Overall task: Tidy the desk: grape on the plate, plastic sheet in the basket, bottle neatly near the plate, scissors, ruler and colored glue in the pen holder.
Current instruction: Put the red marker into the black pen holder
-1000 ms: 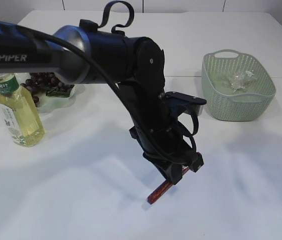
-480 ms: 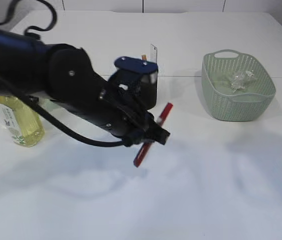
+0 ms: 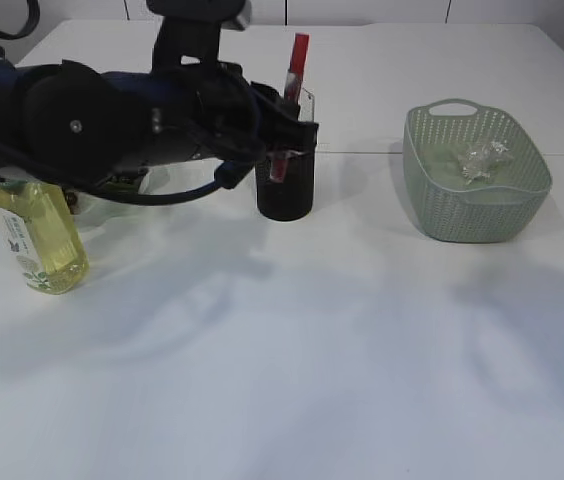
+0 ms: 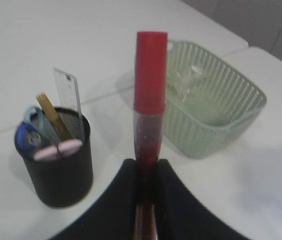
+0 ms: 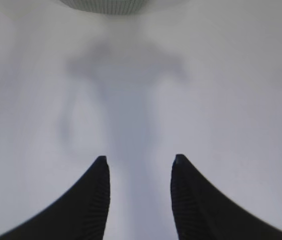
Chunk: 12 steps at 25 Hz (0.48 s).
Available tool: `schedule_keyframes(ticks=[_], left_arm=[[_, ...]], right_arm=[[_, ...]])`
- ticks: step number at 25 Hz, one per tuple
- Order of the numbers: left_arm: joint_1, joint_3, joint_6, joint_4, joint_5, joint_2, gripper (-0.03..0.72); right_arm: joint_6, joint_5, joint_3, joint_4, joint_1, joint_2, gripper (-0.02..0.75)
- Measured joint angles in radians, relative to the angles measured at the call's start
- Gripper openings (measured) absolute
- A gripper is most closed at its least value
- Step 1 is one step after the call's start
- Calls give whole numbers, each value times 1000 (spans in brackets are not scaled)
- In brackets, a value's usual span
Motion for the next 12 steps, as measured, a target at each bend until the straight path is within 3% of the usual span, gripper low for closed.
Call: schedule_keyframes(ticks=[5, 12], left_arm=[[36, 0, 0, 24, -194, 0, 63], [69, -93, 0, 35, -270, 102, 63]], right_arm=[[0, 0, 0, 4, 0, 0, 331], [0, 0, 0, 6, 0, 0, 331]])
